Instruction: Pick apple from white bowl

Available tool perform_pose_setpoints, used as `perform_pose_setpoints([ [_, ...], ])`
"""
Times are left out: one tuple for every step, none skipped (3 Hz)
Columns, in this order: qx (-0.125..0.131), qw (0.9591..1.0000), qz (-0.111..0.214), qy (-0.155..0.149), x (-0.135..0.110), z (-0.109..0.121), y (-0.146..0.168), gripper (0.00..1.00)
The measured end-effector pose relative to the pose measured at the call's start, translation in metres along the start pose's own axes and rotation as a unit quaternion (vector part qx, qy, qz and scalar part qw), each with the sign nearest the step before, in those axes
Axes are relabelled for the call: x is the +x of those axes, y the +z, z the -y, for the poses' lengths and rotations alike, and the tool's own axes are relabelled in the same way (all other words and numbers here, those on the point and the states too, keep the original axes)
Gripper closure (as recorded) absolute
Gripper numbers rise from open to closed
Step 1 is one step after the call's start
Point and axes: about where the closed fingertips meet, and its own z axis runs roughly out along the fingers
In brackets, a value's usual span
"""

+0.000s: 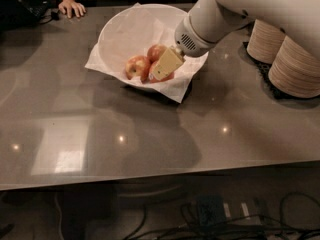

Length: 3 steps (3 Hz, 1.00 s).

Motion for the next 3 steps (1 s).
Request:
perform_pose_setpoints([
  [-0.002, 0.9999, -0.003, 0.011, 0.007, 0.0, 0.01, 0.31],
  [-0.003, 0.9996, -0.005, 0.029, 0.012, 0.009, 0.037, 0.34],
  [-0.007, 0.9995, -0.004, 0.032, 0.012, 0.011, 0.048, 0.34],
])
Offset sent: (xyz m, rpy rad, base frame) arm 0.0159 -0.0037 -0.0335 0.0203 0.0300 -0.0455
